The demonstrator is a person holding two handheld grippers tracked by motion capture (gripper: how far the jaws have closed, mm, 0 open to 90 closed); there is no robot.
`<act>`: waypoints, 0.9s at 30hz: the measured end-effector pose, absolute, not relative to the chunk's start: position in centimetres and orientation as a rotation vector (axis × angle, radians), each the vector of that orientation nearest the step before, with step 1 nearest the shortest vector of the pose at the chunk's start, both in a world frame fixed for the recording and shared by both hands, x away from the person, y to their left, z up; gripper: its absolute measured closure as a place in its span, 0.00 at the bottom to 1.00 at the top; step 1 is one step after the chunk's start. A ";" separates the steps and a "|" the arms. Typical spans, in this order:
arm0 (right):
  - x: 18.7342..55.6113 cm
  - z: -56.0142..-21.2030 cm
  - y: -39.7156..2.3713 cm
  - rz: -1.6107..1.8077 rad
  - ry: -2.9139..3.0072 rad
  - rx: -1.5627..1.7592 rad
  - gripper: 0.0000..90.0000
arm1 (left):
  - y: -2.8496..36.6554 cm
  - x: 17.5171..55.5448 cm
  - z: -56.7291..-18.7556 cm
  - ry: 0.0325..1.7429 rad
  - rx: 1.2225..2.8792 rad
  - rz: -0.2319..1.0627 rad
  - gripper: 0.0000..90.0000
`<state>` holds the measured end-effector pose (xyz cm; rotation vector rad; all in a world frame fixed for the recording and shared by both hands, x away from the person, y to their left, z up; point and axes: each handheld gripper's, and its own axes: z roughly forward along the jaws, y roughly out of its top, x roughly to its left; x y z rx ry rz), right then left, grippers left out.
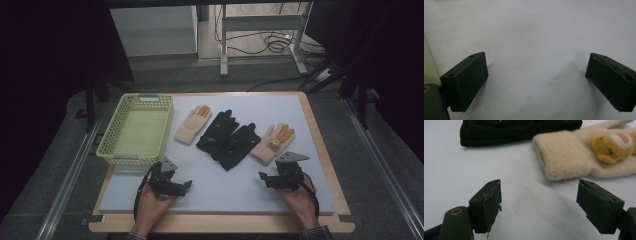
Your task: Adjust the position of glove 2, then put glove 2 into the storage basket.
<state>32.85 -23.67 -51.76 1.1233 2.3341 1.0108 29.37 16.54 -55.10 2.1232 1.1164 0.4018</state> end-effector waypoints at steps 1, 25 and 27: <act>32.8 -51.8 -23.7 1.011 2.334 1.123 0.22 | 16.5 29.4 -55.1 1.116 2.123 0.402 0.05; 36.3 -50.3 -19.5 1.009 2.355 1.072 0.37 | 16.6 29.4 -55.1 1.115 2.124 0.401 0.05; 37.3 -50.2 -18.8 1.020 2.355 1.086 0.41 | 16.5 29.4 -55.1 1.116 2.122 0.402 0.05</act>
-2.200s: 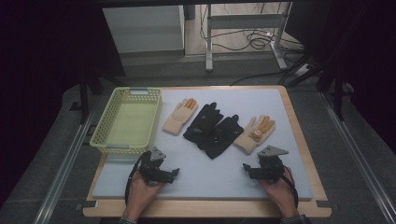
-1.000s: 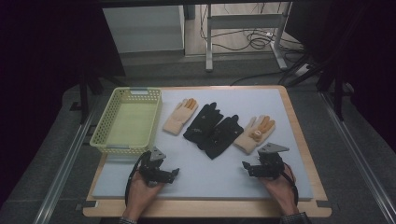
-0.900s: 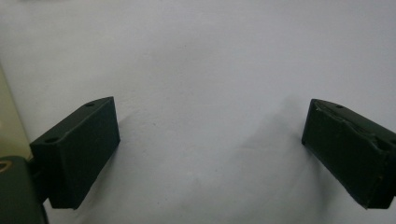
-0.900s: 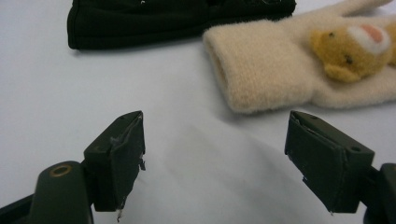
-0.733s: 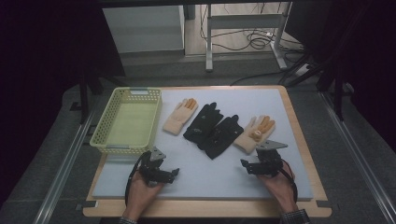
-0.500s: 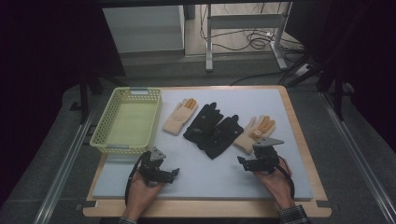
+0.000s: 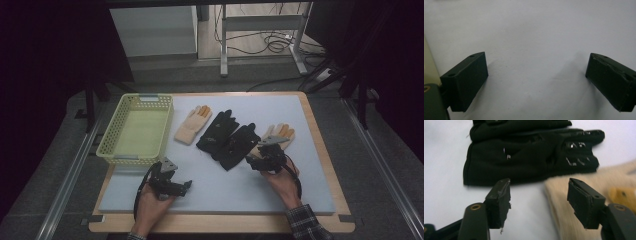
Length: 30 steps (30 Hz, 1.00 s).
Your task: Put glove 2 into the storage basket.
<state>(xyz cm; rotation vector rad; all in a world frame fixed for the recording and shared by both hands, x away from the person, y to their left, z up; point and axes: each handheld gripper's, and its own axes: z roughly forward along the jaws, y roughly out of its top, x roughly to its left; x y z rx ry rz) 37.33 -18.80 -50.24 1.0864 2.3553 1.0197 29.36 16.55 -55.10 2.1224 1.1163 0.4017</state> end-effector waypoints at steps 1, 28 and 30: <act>37.3 -50.2 -18.8 1.020 2.355 1.086 0.41 | 16.5 29.4 -55.1 1.116 2.122 0.401 0.05; 43.7 -51.9 -12.9 0.859 2.377 1.168 0.83 | 16.5 29.4 -55.1 1.116 2.123 0.399 0.05; 43.5 -51.9 -13.0 0.866 2.388 1.124 0.87 | 16.6 29.4 -55.1 1.115 2.125 0.398 0.05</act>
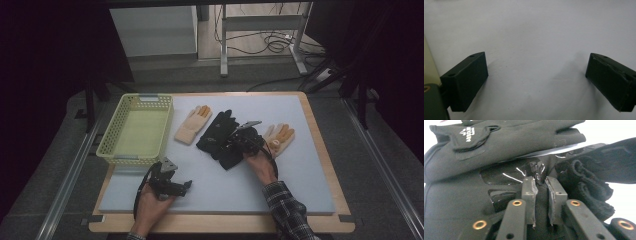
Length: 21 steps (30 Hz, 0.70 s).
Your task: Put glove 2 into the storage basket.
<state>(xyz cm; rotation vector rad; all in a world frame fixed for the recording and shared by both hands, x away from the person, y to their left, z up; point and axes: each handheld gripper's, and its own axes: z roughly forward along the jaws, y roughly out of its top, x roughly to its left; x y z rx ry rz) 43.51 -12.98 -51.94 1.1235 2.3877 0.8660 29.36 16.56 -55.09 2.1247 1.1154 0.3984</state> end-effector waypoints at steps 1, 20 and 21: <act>43.5 -51.9 -13.0 0.865 2.392 1.115 0.88 | 16.6 29.4 -55.1 1.115 2.125 0.398 0.05; 36.3 -48.0 -14.5 1.160 2.671 0.764 0.88 | 16.6 29.4 -55.1 1.113 2.125 0.401 0.05; 35.8 -48.1 -14.4 1.157 2.686 0.745 0.88 | 16.6 29.4 -55.1 1.114 2.125 0.401 0.05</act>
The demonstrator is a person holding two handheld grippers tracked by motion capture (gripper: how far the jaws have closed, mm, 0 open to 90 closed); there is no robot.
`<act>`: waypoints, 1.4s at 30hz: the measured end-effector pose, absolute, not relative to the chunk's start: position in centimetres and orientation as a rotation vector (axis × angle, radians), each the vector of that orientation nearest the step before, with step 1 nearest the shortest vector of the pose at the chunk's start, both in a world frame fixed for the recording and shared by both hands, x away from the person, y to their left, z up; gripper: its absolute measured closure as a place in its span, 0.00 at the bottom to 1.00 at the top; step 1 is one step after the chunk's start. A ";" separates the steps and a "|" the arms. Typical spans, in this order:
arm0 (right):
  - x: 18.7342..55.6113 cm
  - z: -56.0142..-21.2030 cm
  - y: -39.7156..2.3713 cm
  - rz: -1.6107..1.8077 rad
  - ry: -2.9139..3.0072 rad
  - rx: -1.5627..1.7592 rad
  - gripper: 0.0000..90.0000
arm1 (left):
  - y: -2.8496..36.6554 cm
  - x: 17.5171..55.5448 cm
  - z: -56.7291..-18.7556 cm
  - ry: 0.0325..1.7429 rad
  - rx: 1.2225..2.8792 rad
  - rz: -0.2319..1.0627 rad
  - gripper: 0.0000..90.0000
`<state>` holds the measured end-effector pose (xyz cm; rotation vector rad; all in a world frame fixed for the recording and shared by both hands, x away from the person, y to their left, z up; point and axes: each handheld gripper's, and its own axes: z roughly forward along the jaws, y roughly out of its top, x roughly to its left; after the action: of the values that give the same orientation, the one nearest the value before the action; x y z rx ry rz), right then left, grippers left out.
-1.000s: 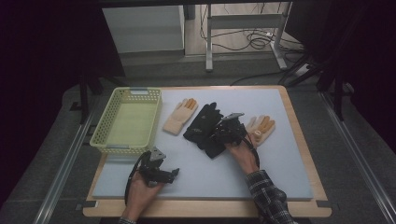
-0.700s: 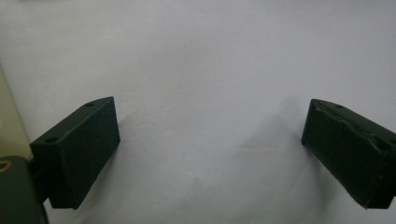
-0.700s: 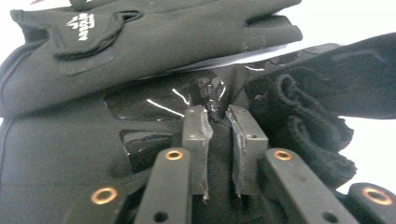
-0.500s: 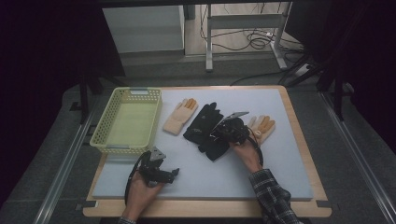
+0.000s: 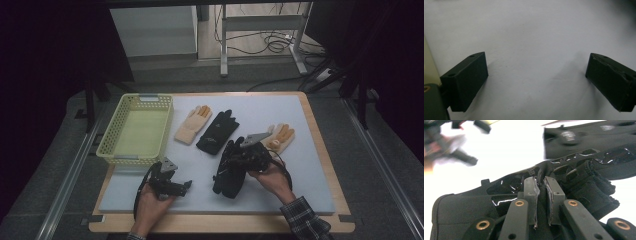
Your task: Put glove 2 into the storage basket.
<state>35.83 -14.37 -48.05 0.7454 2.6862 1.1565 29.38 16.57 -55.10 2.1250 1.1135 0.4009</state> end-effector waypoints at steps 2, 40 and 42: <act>35.0 -48.4 -14.0 1.149 2.716 0.680 0.88 | 16.5 29.4 -55.1 1.119 2.118 0.400 0.05; 46.8 -50.1 -8.8 1.050 2.452 0.975 0.52 | 16.5 29.4 -55.1 1.119 2.120 0.397 0.05; 47.3 -50.5 -8.3 1.035 2.453 0.987 0.46 | 16.5 29.4 -55.1 1.119 2.120 0.396 0.05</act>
<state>47.29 -8.34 -50.52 0.9868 2.4529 1.0353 29.37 16.55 -55.10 2.1201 1.1188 0.3964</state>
